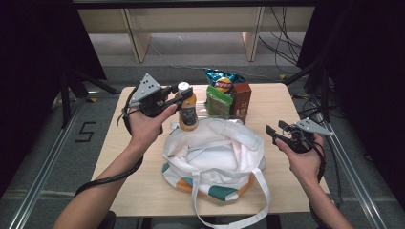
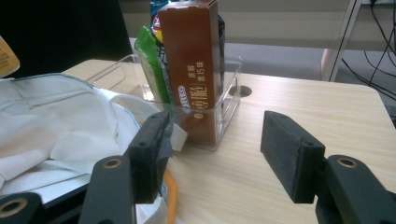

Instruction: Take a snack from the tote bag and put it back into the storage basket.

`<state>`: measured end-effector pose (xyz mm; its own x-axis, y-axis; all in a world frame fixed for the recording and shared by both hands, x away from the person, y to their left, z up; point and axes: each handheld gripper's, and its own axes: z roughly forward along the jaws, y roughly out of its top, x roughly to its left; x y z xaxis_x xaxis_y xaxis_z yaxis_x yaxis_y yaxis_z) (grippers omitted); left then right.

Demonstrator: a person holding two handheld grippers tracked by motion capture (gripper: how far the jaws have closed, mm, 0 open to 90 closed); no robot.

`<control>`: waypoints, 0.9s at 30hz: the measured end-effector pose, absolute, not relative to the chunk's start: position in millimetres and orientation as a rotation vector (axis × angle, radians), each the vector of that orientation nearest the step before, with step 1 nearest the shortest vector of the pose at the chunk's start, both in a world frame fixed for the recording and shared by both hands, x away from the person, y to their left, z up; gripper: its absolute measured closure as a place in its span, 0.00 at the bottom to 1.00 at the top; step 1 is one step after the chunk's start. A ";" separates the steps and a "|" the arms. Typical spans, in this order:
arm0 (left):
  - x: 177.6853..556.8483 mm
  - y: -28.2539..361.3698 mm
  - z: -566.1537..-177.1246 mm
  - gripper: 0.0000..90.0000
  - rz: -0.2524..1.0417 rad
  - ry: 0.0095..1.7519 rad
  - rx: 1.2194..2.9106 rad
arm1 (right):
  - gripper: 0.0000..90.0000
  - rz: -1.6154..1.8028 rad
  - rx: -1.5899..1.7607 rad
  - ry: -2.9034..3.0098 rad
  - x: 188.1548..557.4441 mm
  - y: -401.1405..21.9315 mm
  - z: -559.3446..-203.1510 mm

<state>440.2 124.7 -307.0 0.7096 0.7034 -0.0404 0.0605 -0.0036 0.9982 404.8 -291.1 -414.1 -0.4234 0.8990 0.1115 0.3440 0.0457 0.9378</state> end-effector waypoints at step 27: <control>462.3 127.7 -301.9 0.65 0.577 0.630 1.509 | 0.48 1.370 1.241 1.794 405.3 -292.1 -414.8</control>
